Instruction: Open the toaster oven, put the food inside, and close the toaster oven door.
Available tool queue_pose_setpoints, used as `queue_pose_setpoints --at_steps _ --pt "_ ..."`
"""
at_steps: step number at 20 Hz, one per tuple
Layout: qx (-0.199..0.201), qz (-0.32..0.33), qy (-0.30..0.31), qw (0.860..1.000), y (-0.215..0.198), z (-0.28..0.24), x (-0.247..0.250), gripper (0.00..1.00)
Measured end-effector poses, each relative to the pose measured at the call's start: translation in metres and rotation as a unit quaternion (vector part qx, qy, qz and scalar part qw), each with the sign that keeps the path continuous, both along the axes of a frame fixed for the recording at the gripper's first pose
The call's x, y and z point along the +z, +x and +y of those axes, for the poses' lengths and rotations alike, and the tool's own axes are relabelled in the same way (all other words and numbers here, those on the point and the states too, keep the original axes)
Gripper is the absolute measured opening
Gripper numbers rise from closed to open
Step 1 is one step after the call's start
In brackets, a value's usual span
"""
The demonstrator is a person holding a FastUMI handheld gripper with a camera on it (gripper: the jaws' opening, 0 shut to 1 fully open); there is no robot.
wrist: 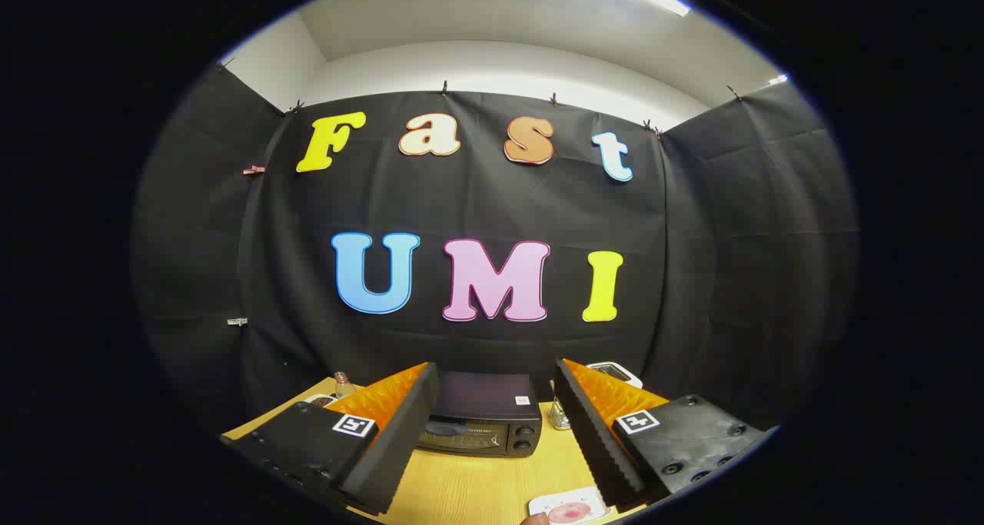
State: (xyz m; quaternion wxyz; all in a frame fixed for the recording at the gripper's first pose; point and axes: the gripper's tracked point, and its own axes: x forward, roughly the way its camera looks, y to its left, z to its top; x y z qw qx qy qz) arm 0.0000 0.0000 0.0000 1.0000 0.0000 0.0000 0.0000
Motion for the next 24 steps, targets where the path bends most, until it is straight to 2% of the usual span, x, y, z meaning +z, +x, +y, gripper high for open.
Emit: queue_pose_setpoints --at_steps 17,20,24 --pt "-0.008 0.009 0.012 1.0 -0.001 -0.002 -0.006 0.97" --pt "0.004 0.02 0.017 1.0 0.01 0.013 -0.018 0.97" --pt "0.019 0.068 0.021 0.997 0.041 0.041 -0.062 0.97"
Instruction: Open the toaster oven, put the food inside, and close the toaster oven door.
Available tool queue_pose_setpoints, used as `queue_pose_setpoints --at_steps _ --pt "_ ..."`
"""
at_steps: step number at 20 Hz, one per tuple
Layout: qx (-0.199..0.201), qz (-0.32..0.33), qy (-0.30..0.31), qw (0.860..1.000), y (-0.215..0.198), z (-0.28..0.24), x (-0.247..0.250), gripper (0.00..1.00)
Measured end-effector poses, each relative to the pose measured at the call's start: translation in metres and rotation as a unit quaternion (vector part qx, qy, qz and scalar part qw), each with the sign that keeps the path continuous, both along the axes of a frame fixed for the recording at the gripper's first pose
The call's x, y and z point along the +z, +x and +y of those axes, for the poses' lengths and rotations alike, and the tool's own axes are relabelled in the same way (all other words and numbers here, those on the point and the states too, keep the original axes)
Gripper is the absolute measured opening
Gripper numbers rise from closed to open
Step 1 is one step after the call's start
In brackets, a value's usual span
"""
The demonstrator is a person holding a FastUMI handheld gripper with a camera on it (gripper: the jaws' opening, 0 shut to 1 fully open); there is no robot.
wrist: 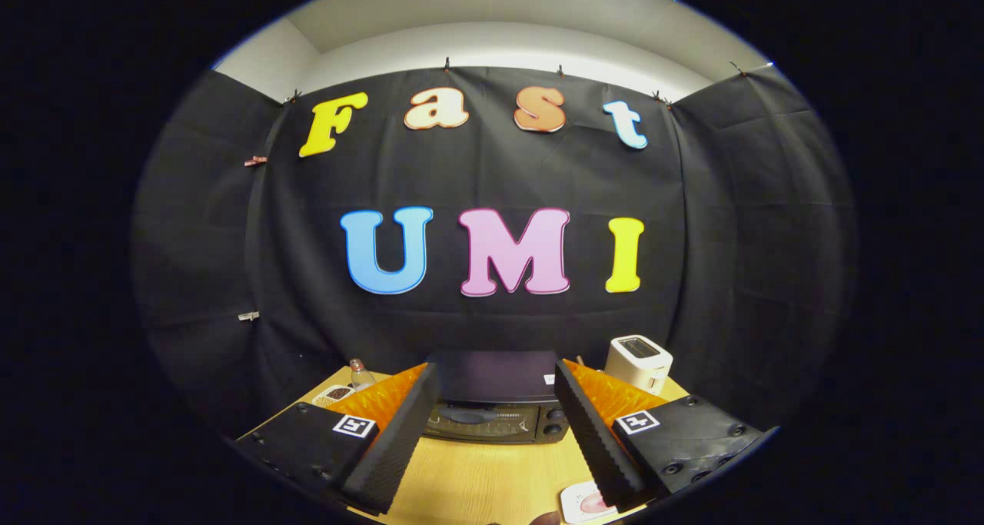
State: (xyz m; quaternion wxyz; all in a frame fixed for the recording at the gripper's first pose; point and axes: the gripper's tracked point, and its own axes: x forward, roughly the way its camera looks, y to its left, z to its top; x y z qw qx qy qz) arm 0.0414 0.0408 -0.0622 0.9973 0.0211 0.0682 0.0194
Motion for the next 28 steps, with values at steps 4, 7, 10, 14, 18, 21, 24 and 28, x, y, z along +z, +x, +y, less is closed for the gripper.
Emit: queue_pose_setpoints --at_steps 4,7,10,14,18,21,24,28 --pt "0.016 0.06 0.006 0.998 0.048 0.029 -0.06 0.98" --pt "0.02 0.101 -0.009 0.995 0.084 0.04 -0.11 0.98" --pt "0.013 0.136 0.002 0.991 0.116 0.051 -0.151 0.98" --pt "-0.005 0.187 0.025 0.982 0.151 0.059 -0.199 0.98" --pt "-0.02 0.22 0.03 0.975 0.167 0.062 -0.227 0.99" --pt "-0.021 0.222 -0.004 0.975 0.174 0.062 -0.231 0.98" --pt "-0.027 0.223 -0.002 0.975 0.166 0.062 -0.234 0.99" --pt "-0.021 0.223 -0.007 0.975 0.129 0.062 -0.241 0.99"
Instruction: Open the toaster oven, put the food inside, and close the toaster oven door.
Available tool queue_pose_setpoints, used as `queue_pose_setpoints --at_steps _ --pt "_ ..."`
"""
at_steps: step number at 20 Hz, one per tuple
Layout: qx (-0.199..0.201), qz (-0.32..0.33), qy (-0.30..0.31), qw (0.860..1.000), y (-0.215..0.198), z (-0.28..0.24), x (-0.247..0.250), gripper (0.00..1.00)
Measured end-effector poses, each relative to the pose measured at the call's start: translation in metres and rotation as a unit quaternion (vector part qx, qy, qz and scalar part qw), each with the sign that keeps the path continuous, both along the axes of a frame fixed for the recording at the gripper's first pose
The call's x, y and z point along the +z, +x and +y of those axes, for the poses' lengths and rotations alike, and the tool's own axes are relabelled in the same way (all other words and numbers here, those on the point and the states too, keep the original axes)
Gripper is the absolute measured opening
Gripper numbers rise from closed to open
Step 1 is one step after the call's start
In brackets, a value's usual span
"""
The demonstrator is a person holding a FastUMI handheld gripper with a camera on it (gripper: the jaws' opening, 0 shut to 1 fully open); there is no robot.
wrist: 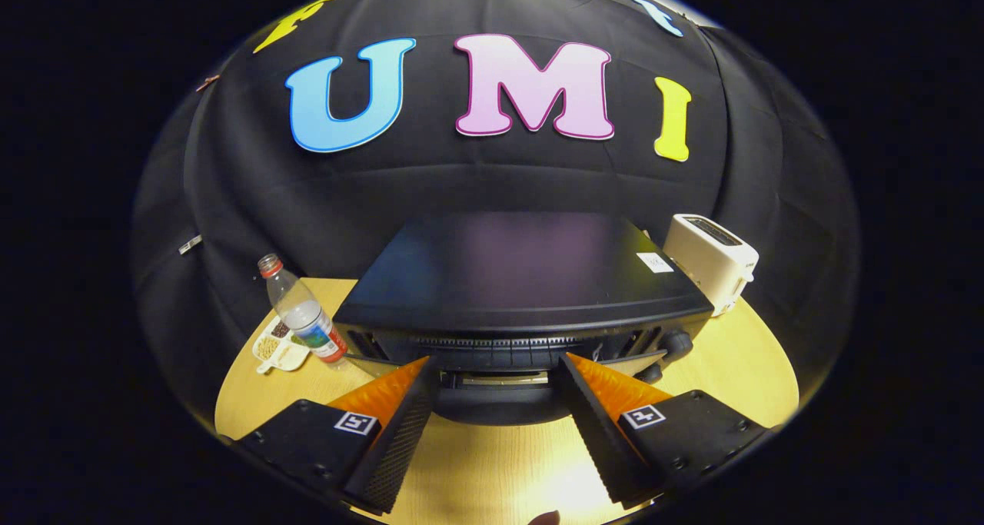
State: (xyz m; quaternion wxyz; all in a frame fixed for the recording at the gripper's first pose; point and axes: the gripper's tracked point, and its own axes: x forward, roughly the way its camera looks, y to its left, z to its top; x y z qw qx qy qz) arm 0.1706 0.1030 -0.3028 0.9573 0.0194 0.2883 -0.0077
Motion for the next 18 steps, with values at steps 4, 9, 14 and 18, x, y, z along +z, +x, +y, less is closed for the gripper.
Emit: queue_pose_setpoints --at_steps 4,9,14,18 --pt "0.0 0.025 -0.003 1.0 -0.048 -0.002 -0.028 0.98" --pt "-0.011 0.102 0.023 0.994 -0.104 -0.008 -0.079 0.98" --pt "0.006 0.125 0.026 0.992 -0.129 -0.017 -0.086 0.97" --pt "0.019 0.134 0.061 0.989 -0.145 -0.026 -0.064 0.98"
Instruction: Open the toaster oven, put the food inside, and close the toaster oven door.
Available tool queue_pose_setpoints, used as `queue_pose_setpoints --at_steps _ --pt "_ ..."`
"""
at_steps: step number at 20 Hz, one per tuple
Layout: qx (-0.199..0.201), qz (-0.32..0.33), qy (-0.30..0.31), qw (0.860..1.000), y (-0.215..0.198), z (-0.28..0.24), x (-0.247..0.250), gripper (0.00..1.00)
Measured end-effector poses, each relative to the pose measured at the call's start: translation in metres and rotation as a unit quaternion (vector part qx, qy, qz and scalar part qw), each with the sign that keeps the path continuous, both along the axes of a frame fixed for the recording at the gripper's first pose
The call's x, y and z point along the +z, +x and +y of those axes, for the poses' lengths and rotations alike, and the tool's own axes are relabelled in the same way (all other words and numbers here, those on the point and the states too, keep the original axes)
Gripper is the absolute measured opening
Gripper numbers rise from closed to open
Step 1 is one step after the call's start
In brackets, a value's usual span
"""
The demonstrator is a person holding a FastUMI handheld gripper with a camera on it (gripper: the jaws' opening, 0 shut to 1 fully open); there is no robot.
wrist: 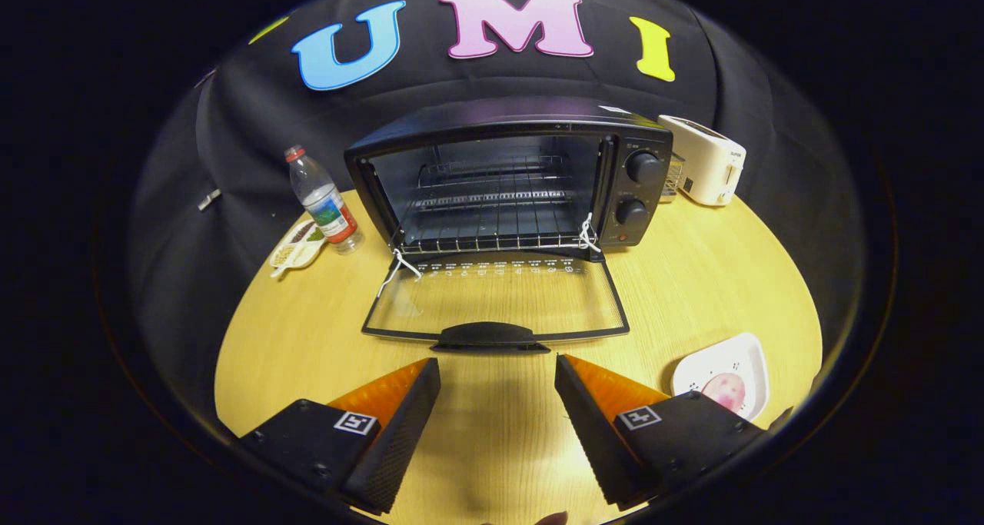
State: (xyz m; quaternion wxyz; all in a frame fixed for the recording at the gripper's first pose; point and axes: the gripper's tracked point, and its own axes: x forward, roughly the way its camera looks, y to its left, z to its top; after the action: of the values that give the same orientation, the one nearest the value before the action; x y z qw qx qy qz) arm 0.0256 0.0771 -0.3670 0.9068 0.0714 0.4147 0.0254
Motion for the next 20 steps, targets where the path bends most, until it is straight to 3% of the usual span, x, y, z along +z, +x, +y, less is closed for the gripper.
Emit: queue_pose_setpoints --at_steps 6,12,20 --pt "0.02 0.064 0.036 0.997 -0.035 -0.055 0.032 0.98" --pt "0.024 0.159 0.013 0.987 -0.066 -0.161 0.037 0.98" --pt "0.012 0.258 -0.024 0.966 -0.074 -0.276 -0.013 0.99"
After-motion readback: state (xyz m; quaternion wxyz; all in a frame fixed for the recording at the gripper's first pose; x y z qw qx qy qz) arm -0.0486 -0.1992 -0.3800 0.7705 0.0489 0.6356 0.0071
